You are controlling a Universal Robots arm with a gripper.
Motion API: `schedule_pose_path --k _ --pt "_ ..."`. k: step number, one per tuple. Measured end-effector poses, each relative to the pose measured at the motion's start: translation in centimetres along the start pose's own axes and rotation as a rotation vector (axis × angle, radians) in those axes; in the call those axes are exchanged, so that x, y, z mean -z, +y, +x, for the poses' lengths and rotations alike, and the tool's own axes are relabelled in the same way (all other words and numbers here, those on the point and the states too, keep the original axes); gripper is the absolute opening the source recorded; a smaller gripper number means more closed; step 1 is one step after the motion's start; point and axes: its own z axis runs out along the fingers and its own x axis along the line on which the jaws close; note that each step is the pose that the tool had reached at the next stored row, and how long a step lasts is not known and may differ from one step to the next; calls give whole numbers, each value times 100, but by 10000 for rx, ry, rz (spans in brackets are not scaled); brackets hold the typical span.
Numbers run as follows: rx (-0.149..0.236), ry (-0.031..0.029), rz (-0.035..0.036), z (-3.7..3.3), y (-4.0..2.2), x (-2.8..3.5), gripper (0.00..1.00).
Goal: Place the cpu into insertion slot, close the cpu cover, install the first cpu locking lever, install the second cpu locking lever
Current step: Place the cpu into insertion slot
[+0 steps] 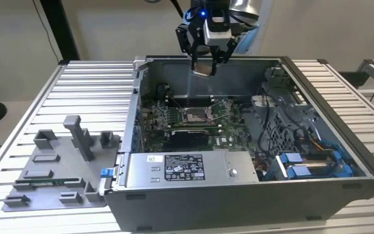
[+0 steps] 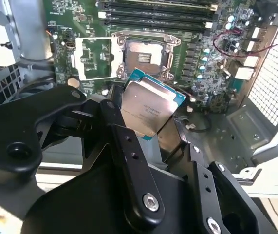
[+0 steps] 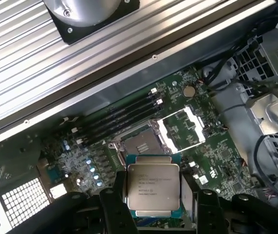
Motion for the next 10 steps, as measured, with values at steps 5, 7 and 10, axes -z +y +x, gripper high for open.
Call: schedule_pose_path --k 5,7,10 --pt "-383 -40 -3 1 -2 -7 0" --pt "-496 -52 -5 1 -2 -8 0" --pt "-685 -73 -5 2 -2 -9 0"
